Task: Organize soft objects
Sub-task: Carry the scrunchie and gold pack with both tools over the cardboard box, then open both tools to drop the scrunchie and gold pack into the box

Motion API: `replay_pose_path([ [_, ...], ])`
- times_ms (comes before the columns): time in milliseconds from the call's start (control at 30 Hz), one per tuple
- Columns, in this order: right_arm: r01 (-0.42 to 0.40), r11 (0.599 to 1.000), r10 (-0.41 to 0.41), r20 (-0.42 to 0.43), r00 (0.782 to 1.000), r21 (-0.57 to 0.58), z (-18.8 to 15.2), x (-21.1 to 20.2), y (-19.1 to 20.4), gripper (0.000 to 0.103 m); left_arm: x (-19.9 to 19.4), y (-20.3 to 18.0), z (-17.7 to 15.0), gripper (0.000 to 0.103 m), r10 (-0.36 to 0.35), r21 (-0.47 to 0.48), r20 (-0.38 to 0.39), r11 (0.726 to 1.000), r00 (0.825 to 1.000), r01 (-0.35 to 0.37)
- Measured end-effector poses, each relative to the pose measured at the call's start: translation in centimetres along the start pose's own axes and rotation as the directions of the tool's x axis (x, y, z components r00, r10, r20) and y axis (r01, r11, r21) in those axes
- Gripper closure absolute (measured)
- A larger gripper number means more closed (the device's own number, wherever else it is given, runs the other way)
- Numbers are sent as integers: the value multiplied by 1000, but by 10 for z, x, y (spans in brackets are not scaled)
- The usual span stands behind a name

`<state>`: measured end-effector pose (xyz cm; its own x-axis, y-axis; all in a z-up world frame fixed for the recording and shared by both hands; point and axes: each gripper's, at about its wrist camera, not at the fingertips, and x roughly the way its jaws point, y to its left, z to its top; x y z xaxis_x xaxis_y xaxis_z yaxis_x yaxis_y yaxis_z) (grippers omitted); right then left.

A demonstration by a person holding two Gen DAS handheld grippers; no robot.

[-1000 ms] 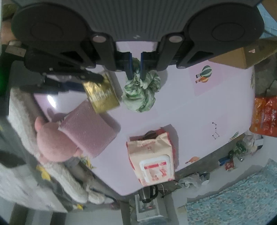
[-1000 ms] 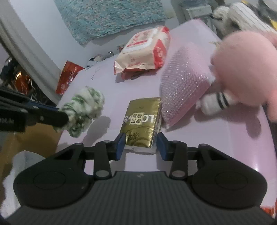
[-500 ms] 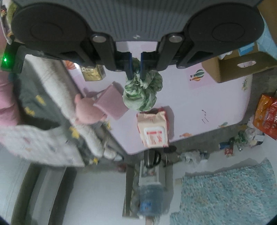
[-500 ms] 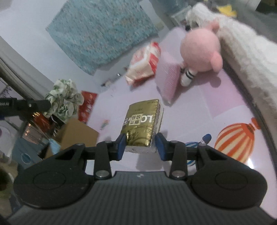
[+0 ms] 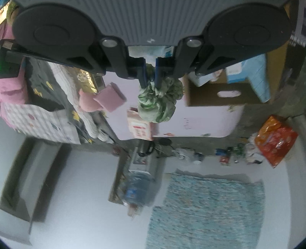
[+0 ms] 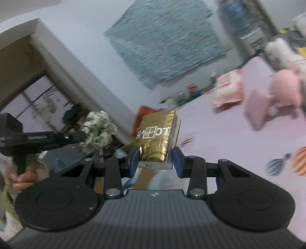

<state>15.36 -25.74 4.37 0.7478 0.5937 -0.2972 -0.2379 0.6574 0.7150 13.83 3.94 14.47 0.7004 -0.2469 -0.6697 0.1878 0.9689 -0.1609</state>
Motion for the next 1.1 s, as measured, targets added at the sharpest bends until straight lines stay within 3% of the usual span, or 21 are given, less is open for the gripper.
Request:
replay_pose_path([
  [200, -91, 996, 90, -94, 991, -7, -6, 39, 41, 66, -6, 45, -37, 94, 25, -86, -6, 996, 1000, -25],
  [367, -92, 995, 85, -166, 982, -33, -11, 72, 66, 66, 24, 83, -71, 94, 2, -169, -89, 985, 996, -17],
  [533, -65, 996, 50, -225, 973, -62, -21, 101, 89, 66, 63, 110, -108, 93, -10, -218, -195, 975, 981, -33],
  [700, -39, 992, 3, -292, 956, -119, -33, 137, 109, 66, 93, 129, -137, 93, 54, -218, -276, 969, 960, -117],
  [867, -5, 977, -70, -344, 936, -212, -47, 172, 127, 68, 103, 149, -145, 93, 82, -245, -297, 956, 952, -159],
  [1100, 53, 923, -206, -374, 904, -381, -65, 215, 145, 68, 104, 166, -149, 90, 85, -276, -304, 945, 949, -174],
])
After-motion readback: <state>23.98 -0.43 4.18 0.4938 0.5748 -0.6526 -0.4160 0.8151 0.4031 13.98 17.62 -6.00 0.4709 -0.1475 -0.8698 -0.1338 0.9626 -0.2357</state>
